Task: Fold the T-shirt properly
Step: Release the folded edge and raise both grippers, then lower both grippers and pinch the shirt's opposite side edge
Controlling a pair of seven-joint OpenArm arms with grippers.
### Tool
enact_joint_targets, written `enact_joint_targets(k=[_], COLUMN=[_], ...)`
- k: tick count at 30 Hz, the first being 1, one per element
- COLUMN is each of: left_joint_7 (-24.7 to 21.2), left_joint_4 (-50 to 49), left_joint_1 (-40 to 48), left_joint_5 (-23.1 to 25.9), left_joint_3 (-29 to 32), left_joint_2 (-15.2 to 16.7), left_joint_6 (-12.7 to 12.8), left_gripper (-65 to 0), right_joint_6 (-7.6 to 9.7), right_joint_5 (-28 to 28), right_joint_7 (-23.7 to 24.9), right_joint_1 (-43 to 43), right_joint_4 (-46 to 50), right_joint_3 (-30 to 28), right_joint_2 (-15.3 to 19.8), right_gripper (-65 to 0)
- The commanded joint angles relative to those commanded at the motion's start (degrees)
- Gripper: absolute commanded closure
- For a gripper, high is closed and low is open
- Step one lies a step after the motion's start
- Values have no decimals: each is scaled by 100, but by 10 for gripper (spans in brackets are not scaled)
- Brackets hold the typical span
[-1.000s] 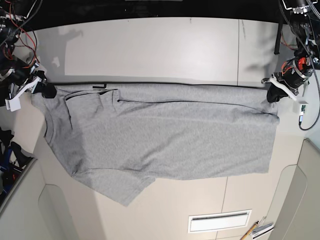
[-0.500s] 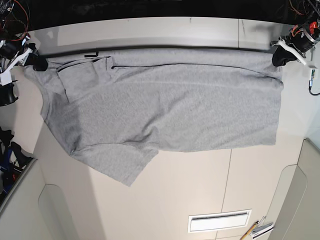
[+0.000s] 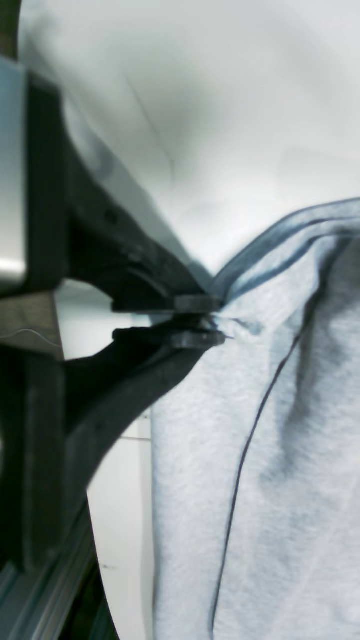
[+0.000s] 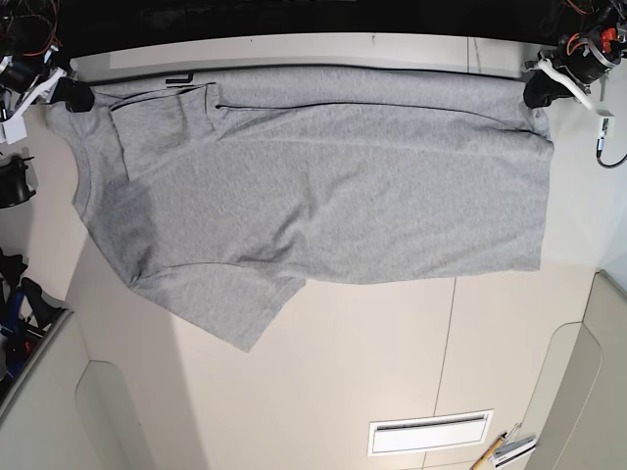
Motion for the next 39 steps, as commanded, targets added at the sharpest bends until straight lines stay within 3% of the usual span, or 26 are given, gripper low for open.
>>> enact_joint_targets(k=[1,3,5,7,14,19,22,27,33,35,39], left_joint_7=[2,20,42,81,122,94,44,-155,-181,-214,-643], left_joint_4=[0,-2,0,0,2,0,-15,-474,-1720,-2114,-2852], left_joint_1=[24,76,136,157,59,-304,-667,-1257,-2059,-2396,-3086], left_joint_5=[-2,-2,-46,-160,-730,-717,-675,-654,-654,-640,-243], left_joint_3=[0,-2,-2,-90,-1128,-1196,-1193,-1189,-896,-682,-219], left_joint_2=[0,0,-2,-2,-153,-409,-540,-817,-1095,-1161,-1270], left_joint_6=[0,0,0,0,0,0,0,0,0,0,0], left_gripper=[-87,-223,-280,-281,-284,-359,-377,-378,-384,-448,-457], right_joint_6=[0,-20,-17,-17,-17,-61,-61,-160,-168,-168,-166], right_joint_5=[-66,-98,-103,-122,-13,-310,-649,-1270,-1989,-2186,-2535], right_joint_7=[13,13,26,79,339,643,839,1266,1821,1961,2212], right_joint_1=[0,0,15,35,391,1169,1729,2656,3853,4240,4811], right_joint_4=[0,0,0,2,7,-2,-48,-584,-1989,-2533,-3495], right_joint_3=[0,2,9,103,1027,1005,841,24,-767,-872,-966], right_joint_2=[0,2,2,2,9,17,17,15,13,13,13], right_gripper=[0,-103,-196,-226,-225,-226,-227,-343,-343,-343,-343])
